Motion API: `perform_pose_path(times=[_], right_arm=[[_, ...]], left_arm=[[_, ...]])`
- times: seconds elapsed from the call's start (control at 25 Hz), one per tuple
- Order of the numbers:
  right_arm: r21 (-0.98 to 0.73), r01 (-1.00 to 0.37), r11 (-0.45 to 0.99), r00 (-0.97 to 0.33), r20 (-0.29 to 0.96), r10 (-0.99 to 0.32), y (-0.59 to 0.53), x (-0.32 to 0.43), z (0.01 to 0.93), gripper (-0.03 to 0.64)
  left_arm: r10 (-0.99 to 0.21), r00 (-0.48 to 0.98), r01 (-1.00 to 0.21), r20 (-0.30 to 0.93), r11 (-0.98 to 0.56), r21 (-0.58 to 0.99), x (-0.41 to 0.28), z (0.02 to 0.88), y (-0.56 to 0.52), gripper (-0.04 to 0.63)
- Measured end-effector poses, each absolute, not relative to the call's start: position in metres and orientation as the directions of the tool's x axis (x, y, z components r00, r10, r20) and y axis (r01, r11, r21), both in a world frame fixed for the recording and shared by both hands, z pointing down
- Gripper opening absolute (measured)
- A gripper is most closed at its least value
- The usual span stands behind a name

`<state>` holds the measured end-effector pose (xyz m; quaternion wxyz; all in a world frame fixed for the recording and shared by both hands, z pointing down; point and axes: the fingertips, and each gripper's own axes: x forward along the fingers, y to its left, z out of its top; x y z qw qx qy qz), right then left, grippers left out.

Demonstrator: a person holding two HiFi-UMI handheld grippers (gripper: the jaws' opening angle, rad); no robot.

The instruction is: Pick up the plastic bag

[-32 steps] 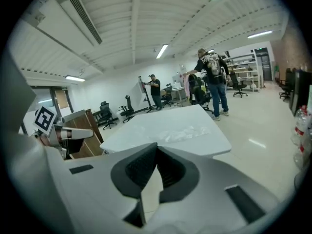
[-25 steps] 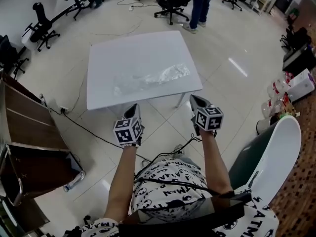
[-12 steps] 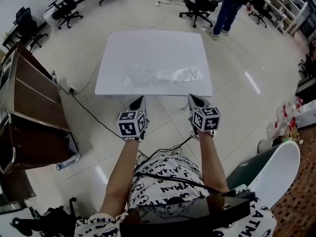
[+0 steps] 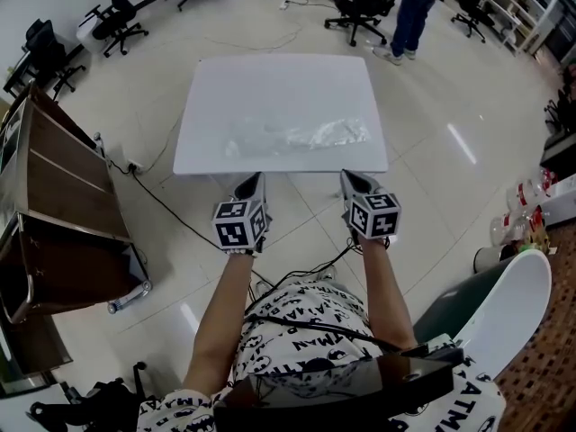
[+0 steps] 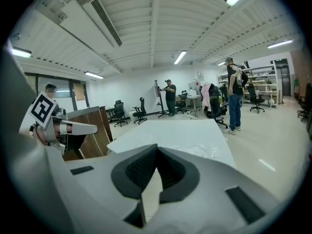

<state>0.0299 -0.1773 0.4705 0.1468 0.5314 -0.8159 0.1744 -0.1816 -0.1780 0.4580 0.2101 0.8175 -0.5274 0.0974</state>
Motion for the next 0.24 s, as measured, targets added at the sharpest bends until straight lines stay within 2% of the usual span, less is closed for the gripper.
perform_pose_path(times=[0.24], right_arm=[[-0.123,-0.92,0.372,-0.387,0.422,-0.82,-0.1735,0.0255,0.4706,0.011]], left_arm=[[-0.818,0.432,-0.9,0.38,-0.364,0.239,-0.1836,0.4612,-0.1763,0.002]])
